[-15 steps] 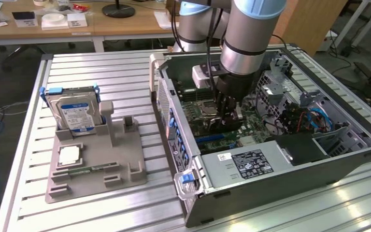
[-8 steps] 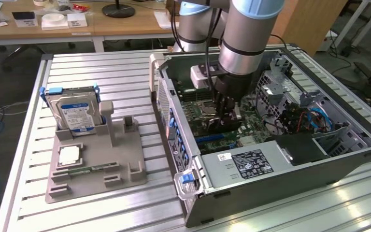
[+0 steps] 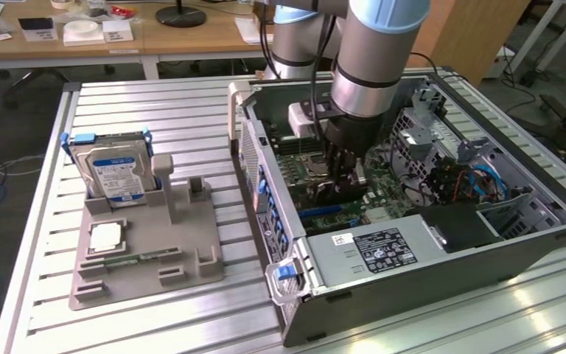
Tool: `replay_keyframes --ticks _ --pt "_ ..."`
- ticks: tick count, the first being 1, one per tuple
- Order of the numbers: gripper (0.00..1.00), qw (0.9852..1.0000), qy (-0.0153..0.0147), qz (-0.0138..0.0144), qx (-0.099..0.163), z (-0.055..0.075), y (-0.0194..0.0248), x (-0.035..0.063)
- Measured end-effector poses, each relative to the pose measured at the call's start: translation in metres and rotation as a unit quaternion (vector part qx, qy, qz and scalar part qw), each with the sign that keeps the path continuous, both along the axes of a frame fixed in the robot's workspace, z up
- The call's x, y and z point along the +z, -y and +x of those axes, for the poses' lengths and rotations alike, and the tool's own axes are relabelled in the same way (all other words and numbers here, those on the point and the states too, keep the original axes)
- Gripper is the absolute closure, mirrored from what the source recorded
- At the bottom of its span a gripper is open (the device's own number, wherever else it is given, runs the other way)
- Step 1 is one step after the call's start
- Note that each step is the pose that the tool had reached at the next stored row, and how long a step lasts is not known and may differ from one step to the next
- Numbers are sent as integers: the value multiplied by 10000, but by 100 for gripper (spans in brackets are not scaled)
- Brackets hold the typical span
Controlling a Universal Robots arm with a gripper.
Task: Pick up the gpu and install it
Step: 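Insert the gpu into the slot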
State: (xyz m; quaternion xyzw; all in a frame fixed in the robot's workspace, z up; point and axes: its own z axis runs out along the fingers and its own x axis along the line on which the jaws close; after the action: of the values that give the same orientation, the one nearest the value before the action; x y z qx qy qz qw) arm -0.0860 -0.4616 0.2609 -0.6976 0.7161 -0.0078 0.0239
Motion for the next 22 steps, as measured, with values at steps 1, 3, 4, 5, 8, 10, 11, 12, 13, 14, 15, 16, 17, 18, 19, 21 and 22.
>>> replay_keyframes --ticks 1,3,4,5,8,10,11,12,13,14,15,16,17,18,19,21,22 --pt "73 10000 4 0 0 -2 0 -9" --pt "73 10000 7 0 1 -4 -1 -26" --pt "73 10000 8 0 1 -5 -1 -35" --pt "73 10000 8 0 1 -5 -2 -41" --pt "73 10000 7 -1 0 -6 -2 -45" --pt "73 10000 7 -1 0 -6 -2 -45" --pt "73 10000 8 0 0 -6 -2 -49" --pt "73 10000 8 2 0 -6 -3 -58" --pt "73 10000 8 1 0 -6 -2 -62" --pt "73 10000 8 0 0 -6 -2 -62" --pt "73 10000 7 0 0 -6 -2 -62" --pt "73 10000 7 0 0 -6 -2 -62" --pt "73 10000 7 0 0 -6 -2 -62" --pt "73 10000 7 -1 0 -6 -2 -62" --pt "73 10000 7 -1 0 -6 -2 -63" --pt "73 10000 8 1 0 -6 -3 -74" --pt "73 10000 8 0 0 -6 -2 -79"
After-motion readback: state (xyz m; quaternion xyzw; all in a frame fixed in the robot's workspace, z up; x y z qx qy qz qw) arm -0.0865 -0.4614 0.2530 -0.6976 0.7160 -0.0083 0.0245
